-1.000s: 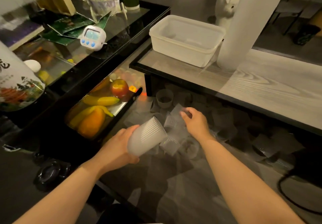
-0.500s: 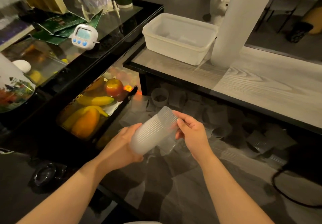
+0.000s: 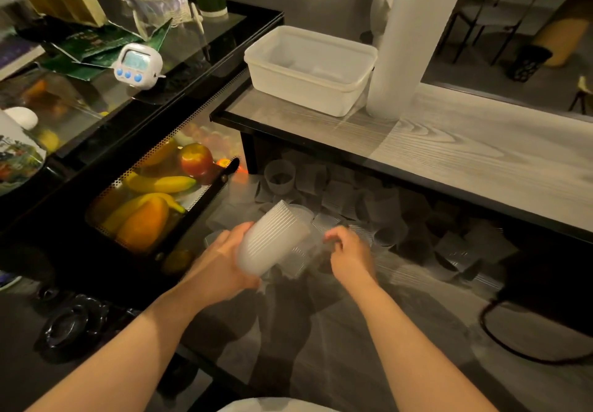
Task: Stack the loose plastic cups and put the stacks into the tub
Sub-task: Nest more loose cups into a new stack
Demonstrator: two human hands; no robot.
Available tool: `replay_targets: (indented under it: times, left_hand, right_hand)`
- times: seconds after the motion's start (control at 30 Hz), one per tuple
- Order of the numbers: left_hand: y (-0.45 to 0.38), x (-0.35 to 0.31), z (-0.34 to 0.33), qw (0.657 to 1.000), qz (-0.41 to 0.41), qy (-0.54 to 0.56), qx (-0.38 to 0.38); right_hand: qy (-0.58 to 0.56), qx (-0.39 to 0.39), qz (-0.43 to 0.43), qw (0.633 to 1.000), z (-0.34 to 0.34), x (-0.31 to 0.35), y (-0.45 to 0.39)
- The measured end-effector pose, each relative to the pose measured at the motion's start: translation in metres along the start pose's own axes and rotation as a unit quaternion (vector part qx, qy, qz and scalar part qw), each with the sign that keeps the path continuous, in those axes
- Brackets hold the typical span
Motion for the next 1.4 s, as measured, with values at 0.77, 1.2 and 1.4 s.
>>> replay_targets:
  times: [0.77,1.2,1.4]
  left_hand:
    - [0.022,0.009,-0.014,1.0,0.015,0.018,0.006]
    - [0.023,-0.014,0.005,0.998,-0.059,-0.011,-0.024]
    - [0.025,-0.011,0.007,0.996,-0.086,0.031,-0.02]
  right_hand:
    - [-0.133,0.049,-0.055,0.988,0.016,-0.028,0.023]
    - [-0.484,0.175,-0.066,0.855,0.019,0.037,0.029]
    - [-0.284,0.24,-0.064,0.926,-0.003,0.05,0.021]
Point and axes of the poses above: each hand's wrist, its own y-axis away from the middle knuckle, its own z-axis out of the back of the hand, x = y × z, the point moved 7 cm from there along -y, towards the middle knuckle, and after that the axes turned 9 degrees about x, right-handed, at the moved point
